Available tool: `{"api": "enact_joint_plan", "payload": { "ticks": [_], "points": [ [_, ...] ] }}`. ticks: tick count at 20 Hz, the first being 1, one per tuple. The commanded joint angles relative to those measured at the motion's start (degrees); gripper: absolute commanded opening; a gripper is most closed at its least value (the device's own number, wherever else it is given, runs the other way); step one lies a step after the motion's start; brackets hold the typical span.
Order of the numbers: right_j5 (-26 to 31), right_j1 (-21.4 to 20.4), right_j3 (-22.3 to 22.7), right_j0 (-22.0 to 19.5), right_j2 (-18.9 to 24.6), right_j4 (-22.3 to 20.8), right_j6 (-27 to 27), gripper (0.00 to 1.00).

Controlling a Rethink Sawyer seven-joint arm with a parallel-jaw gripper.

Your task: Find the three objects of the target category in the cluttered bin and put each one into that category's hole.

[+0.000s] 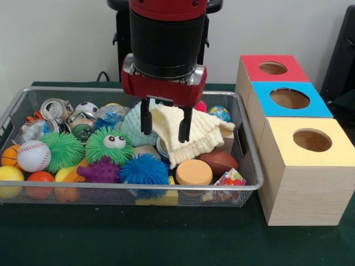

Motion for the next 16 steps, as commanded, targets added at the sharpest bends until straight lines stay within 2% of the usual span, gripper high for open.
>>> {"api": "enact_joint_plan", "payload": {
  "ticks": [1,8,12,16],
  "points": [
    [6.55,-0.78,2.44,-3.54,5.95,-0.66,-21.72,1.0],
    [0.43,-1.03,7.01,-6.19,7.44,-0.9,-21.36,1.0],
    [0.0,-3.53,11.01,-8.11,6.31,-2.22,-21.99,1.0],
    [1.51,-5.54,12.73,-10.23,5.84,-3.27,-24.06,1.0]
  ]
}}
